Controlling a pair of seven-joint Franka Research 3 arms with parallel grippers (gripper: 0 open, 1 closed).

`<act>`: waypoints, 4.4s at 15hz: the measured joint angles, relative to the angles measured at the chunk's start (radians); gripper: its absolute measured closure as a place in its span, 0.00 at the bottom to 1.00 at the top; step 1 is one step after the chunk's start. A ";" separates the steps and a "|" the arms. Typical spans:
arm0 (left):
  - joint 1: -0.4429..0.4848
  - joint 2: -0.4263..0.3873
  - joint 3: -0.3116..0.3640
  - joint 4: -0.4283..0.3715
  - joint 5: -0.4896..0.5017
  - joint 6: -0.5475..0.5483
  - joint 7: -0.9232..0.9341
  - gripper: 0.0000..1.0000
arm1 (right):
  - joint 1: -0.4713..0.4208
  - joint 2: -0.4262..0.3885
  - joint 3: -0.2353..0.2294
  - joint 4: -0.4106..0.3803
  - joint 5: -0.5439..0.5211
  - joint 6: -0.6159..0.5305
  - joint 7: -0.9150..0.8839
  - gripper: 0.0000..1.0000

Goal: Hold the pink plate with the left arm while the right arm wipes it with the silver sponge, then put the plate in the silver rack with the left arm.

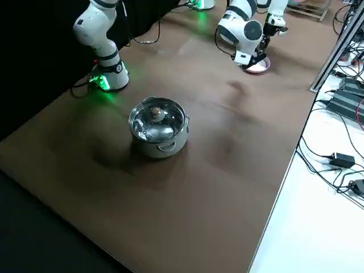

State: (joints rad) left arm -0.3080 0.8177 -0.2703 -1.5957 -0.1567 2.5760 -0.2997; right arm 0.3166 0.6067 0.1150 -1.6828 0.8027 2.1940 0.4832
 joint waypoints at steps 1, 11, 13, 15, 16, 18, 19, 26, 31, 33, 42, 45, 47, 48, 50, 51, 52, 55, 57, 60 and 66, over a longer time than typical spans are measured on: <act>0.000 0.000 0.000 0.000 0.000 0.000 0.000 0.98 | 0.027 0.023 0.000 0.004 0.004 0.061 0.025 0.97; 0.000 0.000 0.000 0.000 0.000 0.000 0.000 0.98 | 0.164 0.177 0.000 0.103 0.021 0.370 0.212 0.97; 0.000 0.000 0.000 0.000 0.000 0.000 0.000 0.98 | 0.190 0.198 0.000 0.112 0.021 0.422 0.215 0.97; 0.000 0.000 0.000 0.000 0.000 0.000 0.000 0.98 | 0.218 0.216 0.000 0.116 0.021 0.466 0.219 0.98; 0.000 0.000 0.000 0.000 0.000 0.000 0.000 0.98 | 0.229 0.222 0.000 0.118 0.021 0.473 0.220 0.98; 0.000 0.000 0.000 0.000 0.000 0.000 0.000 0.98 | 0.253 0.231 0.000 0.126 0.021 0.475 0.221 0.98; 0.000 0.000 0.000 0.000 0.000 0.000 0.000 0.98 | 0.265 0.236 0.000 0.131 0.021 0.475 0.227 0.98; 0.000 0.000 0.000 0.000 0.000 0.001 0.000 0.98 | 0.281 0.297 -0.055 0.253 0.021 0.517 0.348 0.98; -0.002 0.001 -0.001 0.001 0.000 0.005 0.000 0.98 | 0.276 0.308 -0.092 0.257 0.017 0.506 0.348 0.98; -0.002 0.001 -0.001 0.001 0.000 0.006 0.000 0.98 | 0.287 0.309 -0.095 0.252 -0.008 0.503 0.348 0.98; -0.002 0.002 -0.001 0.001 0.000 0.007 0.000 0.98 | 0.431 0.317 -0.143 0.246 -0.060 0.574 0.403 0.98; -0.002 0.002 -0.001 0.001 0.000 0.007 0.000 0.98 | 0.428 0.327 -0.156 0.252 -0.065 0.600 0.425 0.98; -0.002 0.002 -0.001 0.001 0.000 0.007 0.000 0.98 | 0.425 0.327 -0.163 0.251 -0.085 0.600 0.428 0.98; -0.002 0.002 -0.001 0.001 0.000 0.007 0.000 0.98 | 0.425 0.327 -0.168 0.249 -0.097 0.600 0.428 0.98; -0.002 0.002 -0.001 0.001 0.000 0.007 0.000 0.98 | 0.426 0.327 -0.178 0.241 -0.123 0.600 0.428 0.98; -0.002 0.002 -0.001 0.001 0.000 0.007 0.000 0.98 | 0.429 0.322 -0.185 0.231 -0.132 0.597 0.428 0.98; -0.002 0.002 -0.001 0.001 0.000 0.007 0.000 0.98 | 0.433 0.316 -0.188 0.224 -0.140 0.585 0.428 0.98; -0.002 0.002 -0.001 0.001 0.000 0.007 0.000 0.98 | 0.451 0.294 -0.193 0.200 -0.183 0.546 0.428 0.98; -0.002 0.002 -0.001 0.001 0.000 0.007 0.000 0.98 | 0.466 0.288 -0.193 0.194 -0.196 0.541 0.428 0.98; -0.002 0.002 -0.001 0.001 0.000 0.007 0.000 0.98 | 0.480 0.292 -0.194 0.202 -0.197 0.560 0.438 0.98; -0.002 0.002 -0.001 0.001 0.000 0.007 0.000 0.98 | 0.470 0.323 -0.208 0.220 -0.197 0.659 0.448 0.98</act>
State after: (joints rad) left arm -0.3100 0.8197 -0.2708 -1.5950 -0.1568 2.5827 -0.2999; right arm 0.7864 0.9299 -0.0928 -1.4626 0.6059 2.8534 0.9312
